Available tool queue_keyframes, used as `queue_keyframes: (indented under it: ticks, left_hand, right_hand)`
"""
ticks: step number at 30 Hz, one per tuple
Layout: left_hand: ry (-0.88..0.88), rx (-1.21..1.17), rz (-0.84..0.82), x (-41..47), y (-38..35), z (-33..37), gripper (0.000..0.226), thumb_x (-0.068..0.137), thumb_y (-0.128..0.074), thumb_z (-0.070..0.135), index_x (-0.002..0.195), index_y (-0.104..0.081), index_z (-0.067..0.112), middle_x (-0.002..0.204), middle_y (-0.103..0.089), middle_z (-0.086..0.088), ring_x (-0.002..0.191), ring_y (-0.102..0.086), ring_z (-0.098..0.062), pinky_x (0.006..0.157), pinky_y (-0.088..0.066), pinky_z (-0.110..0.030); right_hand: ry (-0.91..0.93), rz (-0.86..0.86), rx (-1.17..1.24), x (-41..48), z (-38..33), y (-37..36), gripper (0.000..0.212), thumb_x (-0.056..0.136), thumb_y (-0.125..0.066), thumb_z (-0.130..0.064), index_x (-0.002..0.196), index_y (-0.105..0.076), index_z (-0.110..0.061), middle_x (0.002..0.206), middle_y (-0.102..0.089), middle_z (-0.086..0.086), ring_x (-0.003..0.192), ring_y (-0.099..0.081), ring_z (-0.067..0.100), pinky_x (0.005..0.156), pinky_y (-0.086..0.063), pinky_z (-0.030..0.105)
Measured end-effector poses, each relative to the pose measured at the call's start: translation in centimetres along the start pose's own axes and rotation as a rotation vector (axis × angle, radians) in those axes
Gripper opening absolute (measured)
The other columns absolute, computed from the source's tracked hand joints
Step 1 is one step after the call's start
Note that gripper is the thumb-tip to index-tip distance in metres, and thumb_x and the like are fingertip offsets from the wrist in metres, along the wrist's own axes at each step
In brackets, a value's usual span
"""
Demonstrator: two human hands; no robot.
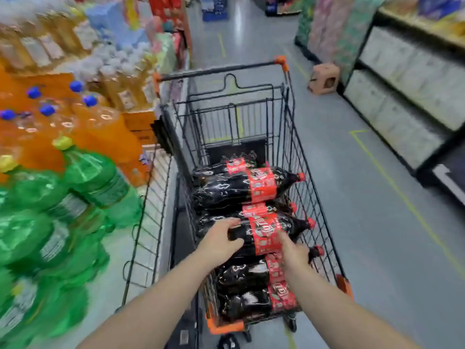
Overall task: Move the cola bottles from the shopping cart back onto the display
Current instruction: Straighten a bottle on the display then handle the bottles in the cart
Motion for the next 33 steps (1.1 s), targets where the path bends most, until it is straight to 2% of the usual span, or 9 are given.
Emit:
queue_keyframes:
  ticks: [2, 5, 8, 13, 17, 20, 23, 27, 33]
  left_hand:
    - [-0.092, 0.217, -0.074, 2.3, -1.1, 1.0, 0.069, 0.079, -0.07, 0.036, 0.141, -0.043, 0.023, 0.135, -0.05, 0.007, 0.129, -0.046, -0.014, 0.108, -0.037, -0.031]
    - [-0.109, 0.37, -0.22, 5.3, -2.7, 1.3, 0.094, 0.054, -0.059, 0.075, 0.138, -0.042, 0.037, 0.134, -0.054, 0.012, 0.122, -0.05, -0.013, 0.102, -0.043, -0.039]
    - [-0.032, 0.373, -0.36, 6.9, -3.0, -0.1, 0.099, 0.049, -0.073, 0.072, 0.136, -0.04, 0.04, 0.13, -0.055, 0.015, 0.118, -0.053, -0.01, 0.103, -0.044, -0.039]
    - [0.071, 0.38, -0.551, 8.4, -4.0, -0.3, 0.103, 0.059, -0.085, 0.052, 0.144, -0.031, 0.032, 0.137, -0.047, 0.012, 0.126, -0.047, -0.014, 0.11, -0.036, -0.036]
    - [0.091, 0.362, -0.441, 7.7, -3.5, 0.2, 0.103, 0.051, -0.09, 0.048, 0.139, -0.039, 0.029, 0.128, -0.049, 0.008, 0.123, -0.05, -0.018, 0.107, -0.042, -0.039]
    - [0.109, 0.555, -0.329, 7.2, -2.4, 0.0, 0.123, 0.035, -0.082, 0.069, 0.141, -0.03, 0.036, 0.12, -0.04, 0.002, 0.119, -0.047, -0.024, 0.102, -0.044, -0.046]
    - [0.118, 0.571, -0.315, 6.6, -1.7, 0.1, 0.113, 0.036, -0.082, 0.067, 0.134, -0.035, 0.035, 0.115, -0.034, 0.0, 0.115, -0.042, -0.023, 0.102, -0.044, -0.043]
    - [0.123, 0.268, -0.194, 4.6, 0.1, 0.5, 0.106, 0.032, -0.089, 0.05, 0.119, -0.034, 0.028, 0.116, -0.05, 0.002, 0.101, -0.057, -0.012, 0.089, -0.054, -0.036]
    - [0.17, -0.097, 0.271, -2.5, 4.2, 0.6, 0.093, 0.034, -0.095, 0.04, 0.108, -0.042, 0.025, 0.095, -0.063, 0.011, 0.086, -0.064, -0.004, 0.075, -0.053, -0.025]
  right_hand:
    - [-0.042, 0.042, 0.069, 0.4, -0.5, -0.2, 0.125, 0.038, -0.077, -0.07, 0.135, -0.043, 0.001, 0.121, -0.057, 0.018, 0.107, -0.059, 0.034, 0.093, -0.049, 0.044]
    - [-0.145, -0.047, 0.193, 0.5, -1.0, -1.6, 0.126, 0.021, -0.083, -0.064, 0.126, -0.051, -0.001, 0.115, -0.066, 0.013, 0.096, -0.068, 0.03, 0.085, -0.057, 0.047]
    - [-0.216, -0.13, 0.271, 1.0, -1.5, -2.9, 0.129, 0.007, -0.09, -0.057, 0.119, -0.055, -0.004, 0.098, -0.073, 0.013, 0.077, -0.073, 0.029, 0.071, -0.06, 0.046]
    - [-0.273, -0.139, 0.304, 1.0, -2.6, -2.8, 0.116, 0.029, -0.094, -0.048, 0.125, -0.046, -0.004, 0.1, -0.07, 0.018, 0.078, -0.072, 0.032, 0.068, -0.06, 0.049]
    - [-0.242, -0.147, 0.319, 0.5, -2.1, -1.8, 0.093, 0.06, -0.09, -0.035, 0.13, -0.038, -0.003, 0.107, -0.066, 0.019, 0.08, -0.07, 0.027, 0.055, -0.058, 0.036]
    - [-0.17, -0.169, 0.327, -0.2, -2.3, -1.6, 0.103, 0.048, -0.093, -0.043, 0.13, -0.041, -0.007, 0.111, -0.067, 0.016, 0.085, -0.071, 0.025, 0.063, -0.059, 0.035]
    - [-0.003, -0.163, 0.204, -1.6, -4.4, -1.1, 0.101, 0.041, -0.091, -0.054, 0.124, -0.049, -0.015, 0.113, -0.067, 0.004, 0.094, -0.068, 0.019, 0.076, -0.055, 0.032]
    - [0.304, -0.143, 0.024, -4.7, -8.8, -0.8, 0.083, 0.058, -0.089, -0.041, 0.125, -0.044, -0.019, 0.118, -0.056, -0.004, 0.099, -0.055, 0.011, 0.084, -0.04, 0.024]
    - [0.867, -0.294, -0.211, -12.9, -16.2, -4.0, 0.076, 0.043, -0.088, -0.05, 0.107, -0.047, -0.044, 0.11, -0.046, -0.023, 0.111, -0.051, 0.006, 0.1, -0.043, 0.029]
Point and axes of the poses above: each hand's wrist, its own x-axis towards the middle knuckle, its own y-axis out of the back of the hand, z = x × y, the point moved 9 cm from there along x, towards the middle knuckle
